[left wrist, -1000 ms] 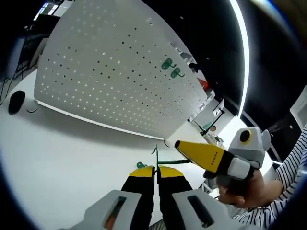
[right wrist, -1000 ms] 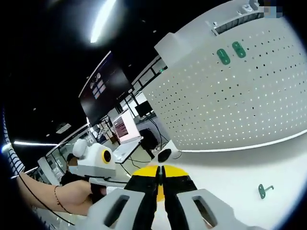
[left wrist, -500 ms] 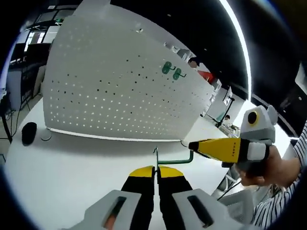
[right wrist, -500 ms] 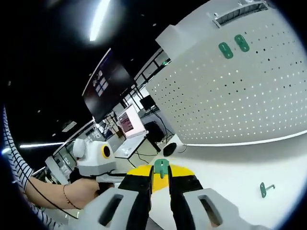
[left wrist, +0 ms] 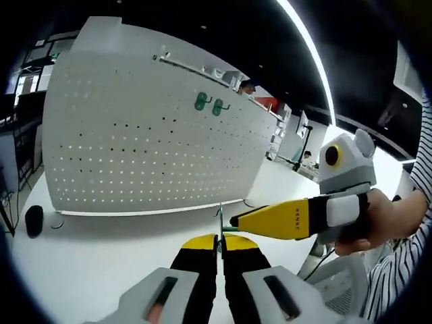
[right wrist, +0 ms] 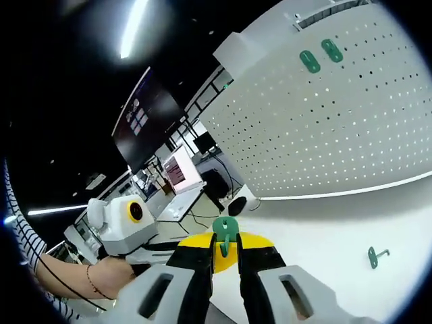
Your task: Insert the hook assembly into the mounting plate slot until the hook locks in place.
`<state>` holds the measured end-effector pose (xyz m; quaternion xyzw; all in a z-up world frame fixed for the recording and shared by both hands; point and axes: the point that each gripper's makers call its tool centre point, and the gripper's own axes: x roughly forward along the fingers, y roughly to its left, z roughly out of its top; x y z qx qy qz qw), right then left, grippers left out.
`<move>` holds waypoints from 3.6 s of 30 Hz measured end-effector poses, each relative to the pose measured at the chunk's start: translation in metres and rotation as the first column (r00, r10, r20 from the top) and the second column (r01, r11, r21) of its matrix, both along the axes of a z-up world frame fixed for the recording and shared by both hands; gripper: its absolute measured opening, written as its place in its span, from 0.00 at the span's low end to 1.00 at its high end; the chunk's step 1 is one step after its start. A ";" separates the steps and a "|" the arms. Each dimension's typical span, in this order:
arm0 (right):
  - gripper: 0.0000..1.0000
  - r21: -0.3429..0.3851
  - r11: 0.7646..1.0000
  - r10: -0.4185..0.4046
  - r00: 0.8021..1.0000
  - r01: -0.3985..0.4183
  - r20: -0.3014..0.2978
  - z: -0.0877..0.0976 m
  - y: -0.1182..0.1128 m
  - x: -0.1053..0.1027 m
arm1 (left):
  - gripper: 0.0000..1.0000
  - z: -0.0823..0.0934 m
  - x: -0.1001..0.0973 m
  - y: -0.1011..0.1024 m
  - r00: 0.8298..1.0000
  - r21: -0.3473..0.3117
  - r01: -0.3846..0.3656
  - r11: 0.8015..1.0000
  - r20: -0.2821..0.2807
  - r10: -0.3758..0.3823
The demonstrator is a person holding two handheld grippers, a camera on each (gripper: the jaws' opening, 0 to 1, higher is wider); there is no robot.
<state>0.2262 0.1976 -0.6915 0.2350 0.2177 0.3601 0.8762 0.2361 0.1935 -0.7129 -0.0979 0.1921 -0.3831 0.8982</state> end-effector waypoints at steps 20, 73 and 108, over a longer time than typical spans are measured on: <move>0.00 -0.039 0.999 -0.031 0.999 0.033 0.039 0.000 0.003 0.002 | 0.02 0.000 0.003 0.002 0.996 0.149 -0.004 0.989 0.085 -0.009; 0.00 -0.242 0.968 0.023 0.946 0.059 0.322 0.030 -0.004 0.024 | 0.63 0.000 0.002 0.022 0.998 0.022 -0.054 0.998 0.021 0.054; 0.00 -0.291 0.887 -0.180 0.848 0.359 0.499 0.053 -0.053 0.087 | 0.96 -0.006 -0.007 0.024 0.998 0.004 -0.057 0.998 0.002 0.057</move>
